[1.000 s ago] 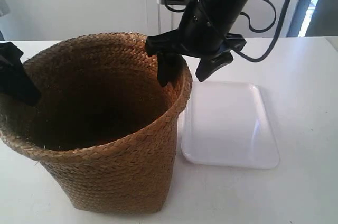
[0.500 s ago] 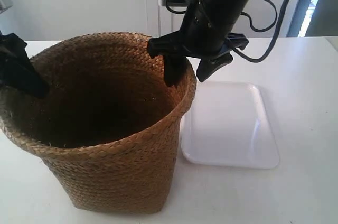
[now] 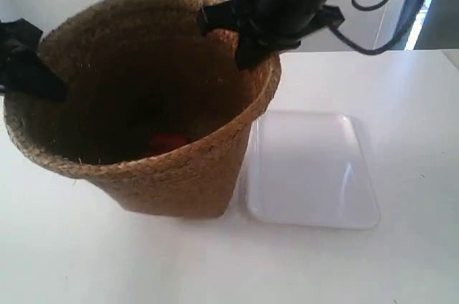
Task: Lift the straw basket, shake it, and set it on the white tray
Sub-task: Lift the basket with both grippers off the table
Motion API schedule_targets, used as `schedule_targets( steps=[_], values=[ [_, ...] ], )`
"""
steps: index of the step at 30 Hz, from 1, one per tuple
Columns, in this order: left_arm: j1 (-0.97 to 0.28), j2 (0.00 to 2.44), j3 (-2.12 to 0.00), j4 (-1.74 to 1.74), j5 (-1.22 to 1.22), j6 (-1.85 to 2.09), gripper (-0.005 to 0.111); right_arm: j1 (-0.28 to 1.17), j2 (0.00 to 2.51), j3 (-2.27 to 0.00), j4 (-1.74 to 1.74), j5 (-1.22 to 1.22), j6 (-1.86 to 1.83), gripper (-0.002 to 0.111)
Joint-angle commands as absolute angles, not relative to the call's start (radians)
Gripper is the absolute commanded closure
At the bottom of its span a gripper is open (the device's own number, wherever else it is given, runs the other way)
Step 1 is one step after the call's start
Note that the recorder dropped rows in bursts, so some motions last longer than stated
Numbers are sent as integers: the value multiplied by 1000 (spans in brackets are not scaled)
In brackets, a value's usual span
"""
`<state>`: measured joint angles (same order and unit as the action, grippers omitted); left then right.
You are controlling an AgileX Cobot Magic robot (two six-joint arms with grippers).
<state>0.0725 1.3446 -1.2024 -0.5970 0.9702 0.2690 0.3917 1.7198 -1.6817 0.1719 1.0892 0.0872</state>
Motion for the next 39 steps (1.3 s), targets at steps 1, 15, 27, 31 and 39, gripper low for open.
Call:
schedule_targets(
  steps=[1, 15, 27, 31, 39],
  values=[
    [67, 1247, -1199, -643, 916, 296, 107, 424, 1620, -1659, 99, 982, 48, 108],
    [-94, 1146, -1197, -523, 701, 334, 107, 519, 1410, -1255, -70, 547, 97, 108],
    [-94, 1127, -1145, -545, 598, 373, 107, 519, 1356, -1254, -75, 579, 146, 108],
    [-94, 1069, -1036, -562, 475, 381, 107, 519, 1363, -1253, -75, 601, 140, 108],
    [-94, 1036, -938, -560, 432, 382, 107, 519, 1416, -1221, -86, 562, 109, 108]
  ],
)
